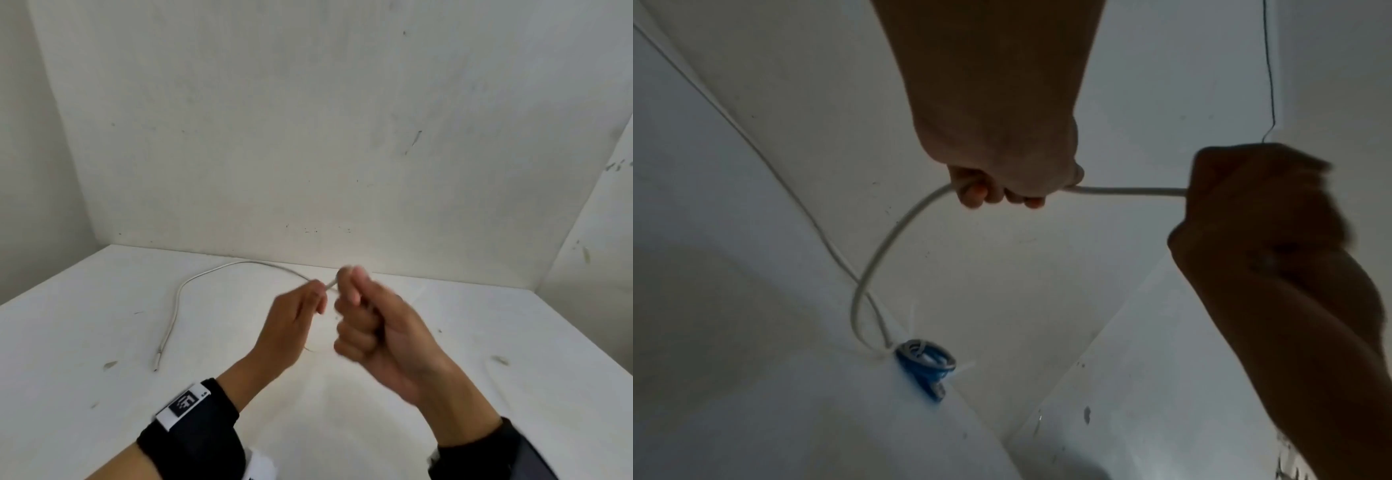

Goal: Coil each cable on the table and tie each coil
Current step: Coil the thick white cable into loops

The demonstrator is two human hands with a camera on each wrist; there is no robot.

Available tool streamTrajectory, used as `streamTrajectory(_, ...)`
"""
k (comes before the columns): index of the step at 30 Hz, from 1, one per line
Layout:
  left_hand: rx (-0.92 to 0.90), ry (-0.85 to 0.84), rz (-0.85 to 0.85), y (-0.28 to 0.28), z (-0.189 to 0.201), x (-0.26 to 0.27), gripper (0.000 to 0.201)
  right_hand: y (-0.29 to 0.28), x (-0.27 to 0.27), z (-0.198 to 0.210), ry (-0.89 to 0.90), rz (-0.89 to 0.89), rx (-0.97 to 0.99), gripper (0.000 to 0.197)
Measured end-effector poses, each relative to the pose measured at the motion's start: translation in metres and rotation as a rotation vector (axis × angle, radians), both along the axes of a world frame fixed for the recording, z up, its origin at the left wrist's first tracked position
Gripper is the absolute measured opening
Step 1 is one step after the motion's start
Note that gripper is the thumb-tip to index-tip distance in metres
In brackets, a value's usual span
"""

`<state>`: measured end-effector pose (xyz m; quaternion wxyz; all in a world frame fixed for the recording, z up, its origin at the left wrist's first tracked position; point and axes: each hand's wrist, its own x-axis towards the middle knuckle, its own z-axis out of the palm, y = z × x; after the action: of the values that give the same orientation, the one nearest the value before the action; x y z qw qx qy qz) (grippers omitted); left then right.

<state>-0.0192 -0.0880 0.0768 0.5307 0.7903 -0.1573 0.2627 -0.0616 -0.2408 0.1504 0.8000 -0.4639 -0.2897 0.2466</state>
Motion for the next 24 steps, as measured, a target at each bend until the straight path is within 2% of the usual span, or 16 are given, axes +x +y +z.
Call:
streamTrajectory(3,0.167,0.175,-0.181,-0.007,-0.015,-0.014,0.040,0.003,0.016,0.008,-0.099,-0.301,0.091,0.019)
streamTrajectory(5,0.285,0.213,-0.225,-0.010,-0.016,-0.024,0.041,0.004,0.028,0.003,-0.165,-0.462,0.044,0.021)
streamTrajectory(8,0.408,0.186,-0.171,-0.010,-0.005,-0.033,0.037,0.006,0.038,-0.015,-0.300,-0.645,-0.122,0.032)
streamTrajectory(12,0.688,0.087,-0.023,-0.009,0.008,-0.038,0.029,0.011,0.047,-0.033,-0.505,-0.815,-0.419,0.022)
streamTrajectory(15,0.773,0.076,-0.009,-0.010,0.010,-0.042,0.029,0.013,0.052,-0.040,-0.537,-0.792,-0.552,0.020)
streamTrajectory(18,0.643,0.002,0.026,-0.005,0.018,-0.042,0.012,0.011,0.055,-0.052,-0.573,-0.650,-0.673,0.026)
streamTrajectory(19,0.589,-0.029,0.033,-0.001,0.022,-0.041,0.012,0.009,0.054,-0.056,-0.580,-0.597,-0.681,0.029)
streamTrajectory(20,0.561,-0.046,0.027,0.003,0.025,-0.039,0.021,0.008,0.052,-0.060,-0.588,-0.549,-0.702,0.031)
streamTrajectory(22,0.568,-0.047,-0.038,0.011,0.031,-0.035,0.029,0.007,0.045,-0.060,-0.588,-0.467,-0.761,0.042)
streamTrajectory(24,0.572,-0.038,-0.140,0.016,0.037,-0.033,0.024,0.008,0.037,-0.055,-0.492,-0.373,-0.742,0.054)
